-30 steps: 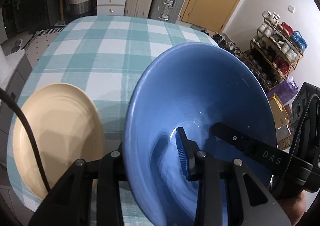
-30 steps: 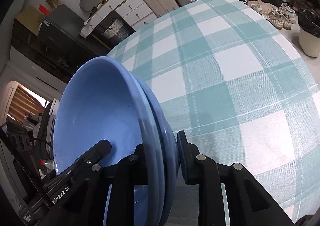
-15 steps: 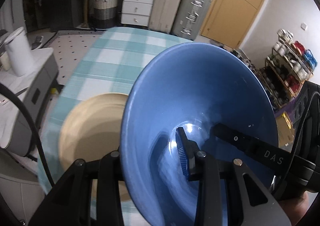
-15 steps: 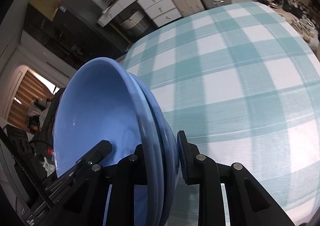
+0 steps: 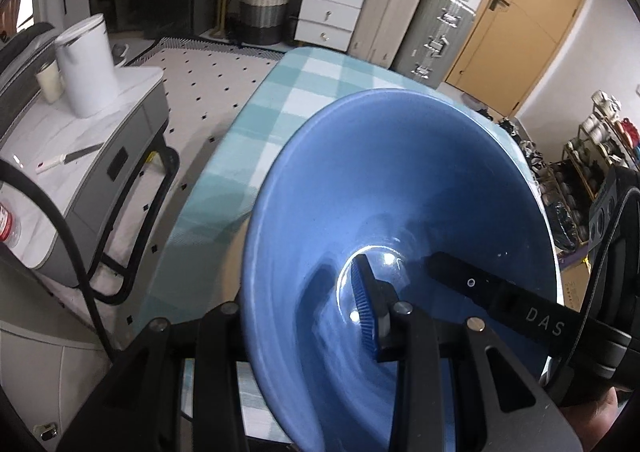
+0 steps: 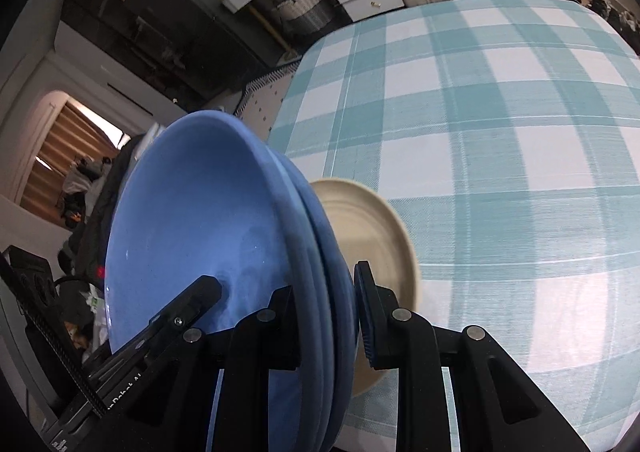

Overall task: Organize plates and bowls
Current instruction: 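Lift the nested blue bowls with both grippers over the cream plate stack, then lower the nested blue bowls with both grippers onto the cream plates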

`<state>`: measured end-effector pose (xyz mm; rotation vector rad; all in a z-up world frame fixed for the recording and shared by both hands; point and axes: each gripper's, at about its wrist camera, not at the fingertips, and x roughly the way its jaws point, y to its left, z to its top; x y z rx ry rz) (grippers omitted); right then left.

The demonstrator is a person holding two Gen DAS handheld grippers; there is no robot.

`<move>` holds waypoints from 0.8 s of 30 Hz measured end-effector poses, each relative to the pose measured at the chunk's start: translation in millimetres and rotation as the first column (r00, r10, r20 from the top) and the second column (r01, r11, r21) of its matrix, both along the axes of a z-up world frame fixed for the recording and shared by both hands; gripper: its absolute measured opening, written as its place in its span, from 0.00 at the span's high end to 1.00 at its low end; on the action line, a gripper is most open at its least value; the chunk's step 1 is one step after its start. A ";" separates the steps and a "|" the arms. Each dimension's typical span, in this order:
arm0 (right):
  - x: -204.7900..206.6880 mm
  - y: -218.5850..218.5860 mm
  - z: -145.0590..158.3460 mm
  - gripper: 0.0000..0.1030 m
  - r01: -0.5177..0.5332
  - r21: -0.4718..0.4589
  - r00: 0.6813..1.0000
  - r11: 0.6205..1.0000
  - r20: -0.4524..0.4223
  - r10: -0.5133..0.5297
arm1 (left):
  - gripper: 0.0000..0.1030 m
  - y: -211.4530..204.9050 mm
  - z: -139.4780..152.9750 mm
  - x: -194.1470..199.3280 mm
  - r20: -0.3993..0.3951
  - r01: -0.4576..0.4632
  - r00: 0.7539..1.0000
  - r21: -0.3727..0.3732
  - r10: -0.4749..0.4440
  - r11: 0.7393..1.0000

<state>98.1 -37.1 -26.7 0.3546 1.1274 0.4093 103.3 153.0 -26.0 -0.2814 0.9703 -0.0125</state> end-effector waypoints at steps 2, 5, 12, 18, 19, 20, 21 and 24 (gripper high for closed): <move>1.5 5.8 -8.2 0.79 -0.011 -0.017 1.000 1.000 -0.021 0.010 | 0.67 6.3 -6.7 -1.1 -0.012 -0.010 1.000 -0.009 0.010 1.000; 1.7 13.9 -20.1 0.79 -0.025 -0.056 0.999 0.998 -0.046 0.023 | 0.67 10.8 -19.6 -1.3 -0.039 -0.015 0.999 -0.006 0.015 1.000; 1.6 17.0 -30.0 0.79 -0.021 -0.114 0.998 0.993 -0.053 0.015 | 0.67 13.3 -35.7 0.5 -0.070 -0.008 0.998 -0.026 0.007 1.000; 4.7 19.7 -32.1 0.79 -0.019 -0.144 0.999 0.989 -0.050 0.012 | 0.67 14.9 -42.5 3.9 -0.080 -0.011 0.997 -0.032 0.009 0.999; 6.8 20.3 -33.2 0.79 -0.020 -0.146 0.999 0.989 -0.052 0.012 | 0.67 15.4 -43.6 4.7 -0.084 -0.012 0.996 -0.033 0.009 0.999; 7.4 21.0 -33.2 0.79 -0.021 -0.148 0.999 0.989 -0.050 0.013 | 0.67 15.9 -44.1 5.1 -0.085 -0.012 0.996 -0.031 0.009 0.999; 7.9 21.6 -33.1 0.79 -0.020 -0.151 0.999 0.988 -0.047 0.013 | 0.67 16.5 -45.1 6.1 -0.087 -0.011 0.996 -0.032 0.008 0.999; 5.9 22.8 -30.3 0.79 -0.011 -0.156 0.999 0.988 -0.033 0.006 | 0.67 16.7 -46.8 7.5 -0.091 -0.010 0.996 -0.029 0.007 1.000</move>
